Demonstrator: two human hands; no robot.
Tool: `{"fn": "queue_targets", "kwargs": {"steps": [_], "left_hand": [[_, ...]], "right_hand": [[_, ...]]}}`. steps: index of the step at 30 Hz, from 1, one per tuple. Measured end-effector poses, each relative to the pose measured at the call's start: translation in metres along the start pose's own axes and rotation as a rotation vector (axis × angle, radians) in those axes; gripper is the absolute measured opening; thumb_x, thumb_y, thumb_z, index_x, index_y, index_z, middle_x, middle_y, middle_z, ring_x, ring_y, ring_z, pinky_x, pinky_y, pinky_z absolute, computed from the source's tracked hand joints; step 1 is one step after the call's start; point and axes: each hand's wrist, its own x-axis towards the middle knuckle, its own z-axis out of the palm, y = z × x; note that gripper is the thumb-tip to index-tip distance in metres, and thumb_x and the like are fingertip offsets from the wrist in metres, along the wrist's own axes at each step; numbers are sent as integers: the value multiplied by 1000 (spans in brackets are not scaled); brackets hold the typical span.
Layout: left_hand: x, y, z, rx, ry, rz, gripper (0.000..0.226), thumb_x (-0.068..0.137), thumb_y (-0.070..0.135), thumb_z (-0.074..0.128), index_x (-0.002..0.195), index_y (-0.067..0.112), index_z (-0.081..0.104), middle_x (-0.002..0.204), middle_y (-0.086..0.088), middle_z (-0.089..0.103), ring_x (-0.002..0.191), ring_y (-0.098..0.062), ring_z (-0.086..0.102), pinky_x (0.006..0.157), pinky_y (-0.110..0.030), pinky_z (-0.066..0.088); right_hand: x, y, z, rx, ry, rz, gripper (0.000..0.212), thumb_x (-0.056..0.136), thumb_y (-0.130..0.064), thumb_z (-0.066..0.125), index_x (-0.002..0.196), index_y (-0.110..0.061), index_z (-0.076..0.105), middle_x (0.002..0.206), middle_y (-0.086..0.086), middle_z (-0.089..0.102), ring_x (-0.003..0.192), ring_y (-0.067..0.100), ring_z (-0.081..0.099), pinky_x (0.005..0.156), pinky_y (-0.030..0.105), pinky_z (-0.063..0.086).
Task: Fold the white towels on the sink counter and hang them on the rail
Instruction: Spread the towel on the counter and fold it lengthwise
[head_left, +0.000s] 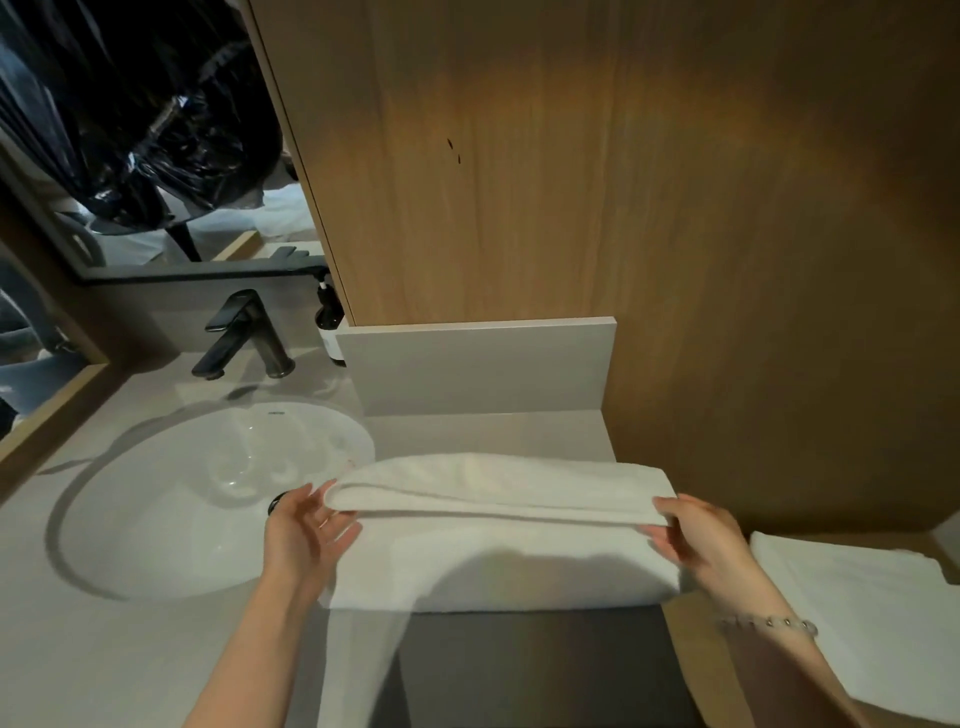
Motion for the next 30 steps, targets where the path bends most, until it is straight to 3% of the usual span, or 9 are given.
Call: {"fn": "queue_targets", "kwargs": {"steps": [3, 5, 7, 11, 15, 20, 22, 27, 30], "left_hand": [[-3, -10, 1, 95, 77, -23, 12, 95, 23, 51, 94, 14, 58, 87, -2, 60, 84, -19, 58, 83, -32, 46], [-2, -15, 1, 173, 143, -21, 23, 90, 17, 60, 111, 8, 58, 103, -7, 62, 99, -23, 58, 85, -32, 49], [-3, -18, 0, 243, 194, -25, 31, 86, 16, 66, 113, 6, 55, 109, -9, 59, 102, -24, 56, 84, -30, 49], [1, -20, -1, 380, 197, -51, 39, 86, 21, 67, 118, 4, 53, 104, -9, 55, 96, -21, 54, 79, -28, 49], [10, -19, 1, 482, 133, -37, 37, 95, 23, 53, 129, 8, 49, 99, -6, 55, 87, -17, 52, 69, -25, 47], [15, -1, 10, 472, 47, -44, 28, 100, 21, 44, 119, 2, 50, 107, -11, 57, 97, -23, 53, 95, -34, 41], [14, 4, 6, 523, 30, -39, 22, 100, 21, 44, 108, 2, 52, 96, -11, 58, 84, -22, 55, 88, -34, 44], [3, -6, -12, 778, 24, -37, 16, 97, 20, 49, 96, 4, 52, 76, -10, 51, 65, -20, 49, 57, -28, 45], [-1, -12, -17, 840, 17, -12, 21, 97, 19, 48, 83, 4, 49, 76, -10, 47, 64, -19, 45, 59, -27, 43]], "right_hand": [[-2, 5, -6, -134, -6, 70, 29, 88, -12, 63, 115, -3, 56, 107, 17, 64, 67, 22, 64, 34, 21, 41], [-3, 7, -5, -167, -15, 57, 25, 89, -11, 61, 111, 0, 56, 90, 14, 61, 73, 25, 62, 39, 26, 42], [-6, 8, -1, -140, -49, 35, 17, 90, -12, 58, 105, -3, 56, 83, 12, 58, 76, 26, 59, 52, 33, 45], [-9, 13, 9, -107, -97, -32, 21, 92, -28, 58, 104, -10, 58, 91, 8, 65, 82, 25, 62, 62, 35, 50], [-8, 9, 14, -57, -123, -59, 20, 94, -25, 56, 107, -11, 56, 92, 6, 65, 82, 21, 62, 63, 30, 49], [-7, -5, 21, -70, -181, -91, 19, 94, -23, 57, 109, -11, 55, 95, 2, 63, 86, 16, 58, 76, 25, 44], [-7, -2, 16, -32, -252, -81, 18, 95, -18, 54, 110, -9, 57, 101, 5, 66, 94, 20, 60, 82, 28, 47], [-9, 6, 3, 41, -324, -97, 14, 98, -13, 46, 102, -11, 59, 98, 6, 66, 90, 17, 61, 66, 27, 46], [-2, 11, 1, 30, -316, -132, 16, 97, -13, 45, 104, -11, 59, 104, 10, 65, 97, 21, 61, 73, 30, 48]]}}
